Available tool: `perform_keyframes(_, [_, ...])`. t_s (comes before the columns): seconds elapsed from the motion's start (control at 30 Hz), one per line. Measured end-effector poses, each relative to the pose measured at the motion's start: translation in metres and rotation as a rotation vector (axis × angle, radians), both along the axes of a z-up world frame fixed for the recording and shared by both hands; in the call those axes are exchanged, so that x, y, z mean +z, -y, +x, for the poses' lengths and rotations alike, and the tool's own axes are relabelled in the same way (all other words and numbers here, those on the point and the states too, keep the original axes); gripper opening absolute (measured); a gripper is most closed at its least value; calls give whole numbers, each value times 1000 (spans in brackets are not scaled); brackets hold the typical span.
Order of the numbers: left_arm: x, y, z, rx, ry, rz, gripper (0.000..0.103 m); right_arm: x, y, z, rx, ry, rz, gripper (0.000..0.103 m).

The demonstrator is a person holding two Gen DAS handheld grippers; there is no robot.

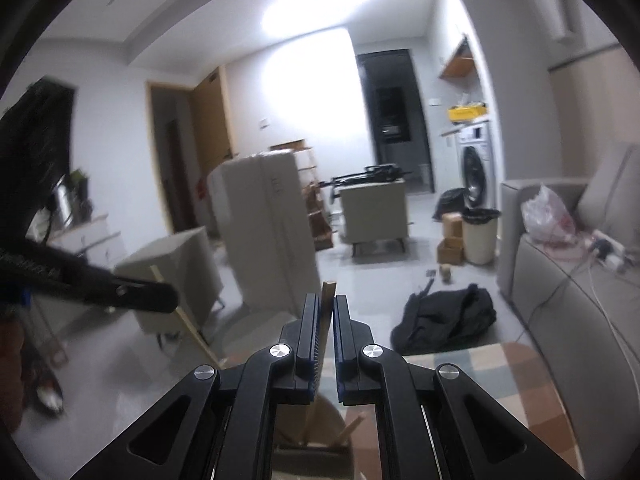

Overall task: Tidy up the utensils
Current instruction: 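Open the left tool and pull both open tools back from the holder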

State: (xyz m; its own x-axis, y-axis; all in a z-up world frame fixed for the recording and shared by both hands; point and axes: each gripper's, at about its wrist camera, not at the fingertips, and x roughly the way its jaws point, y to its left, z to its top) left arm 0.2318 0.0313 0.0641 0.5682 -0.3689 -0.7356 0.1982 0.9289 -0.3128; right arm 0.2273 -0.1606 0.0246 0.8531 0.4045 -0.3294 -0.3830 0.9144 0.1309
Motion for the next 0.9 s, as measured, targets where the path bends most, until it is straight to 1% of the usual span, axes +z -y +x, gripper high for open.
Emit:
perform_keyframes(0.07, [-5, 2, 1, -17, -41, 0, 1, 0, -5, -2, 48, -3, -28, 5])
perform_keyframes(0.13, [-10, 2, 0, -5, -66, 8, 1, 0, -11, -1, 123, -23, -51, 5])
perform_keyframes(0.2, [-13, -3, -1, 7, -91, -19, 1, -2, -16, 1, 180, -55, -86, 6])
perform_keyframes(0.23, [-13, -6, -2, 18, -105, -21, 2, -3, -17, 0, 192, -61, -106, 9])
perform_keyframes(0.27, [-13, -10, -3, 36, -119, -26, 4, -2, -17, -1, 197, -74, -122, 19])
perform_keyframes(0.3, [-12, -15, -5, 54, -127, -32, 8, -2, -15, -2, 199, -89, -119, 25])
perform_keyframes(0.33, [-10, -17, -7, 76, -132, -31, 17, 0, -11, -5, 190, -96, -105, 32])
perform_keyframes(0.37, [-8, -20, -11, 90, -129, -37, 23, 3, -4, -8, 169, -100, -89, 36])
perform_keyframes(0.4, [-6, -23, -15, 99, -122, -47, 26, 6, 2, -12, 159, -109, -69, 37])
perform_keyframes(0.43, [-2, -27, -21, 114, -113, -46, 30, 8, 6, -15, 154, -117, -56, 40])
perform_keyframes(0.47, [1, -28, -26, 127, -106, -37, 37, 11, 12, -20, 145, -124, -48, 47])
perform_keyframes(0.53, [7, -30, -37, 150, -94, -27, 43, 17, 22, -33, 124, -132, -33, 57])
perform_keyframes(0.6, [12, -28, -49, 158, -81, -12, 45, 25, 32, -51, 123, -136, -19, 60])
perform_keyframes(0.67, [18, -24, -62, 164, -66, 16, 54, 32, 38, -64, 116, -135, -22, 67])
perform_keyframes(0.7, [22, -21, -72, 173, -56, 24, 56, 36, 42, -74, 113, -132, -16, 69])
perform_keyframes(0.77, [26, -15, -85, 183, -44, 35, 64, 45, 48, -93, 118, -127, -2, 80])
perform_keyframes(0.83, [31, -10, -96, 185, -31, 47, 66, 54, 53, -109, 109, -113, 0, 83])
perform_keyframes(0.9, [38, -4, -110, 192, -1, 77, 67, 64, 57, -126, 115, -105, 13, 85])
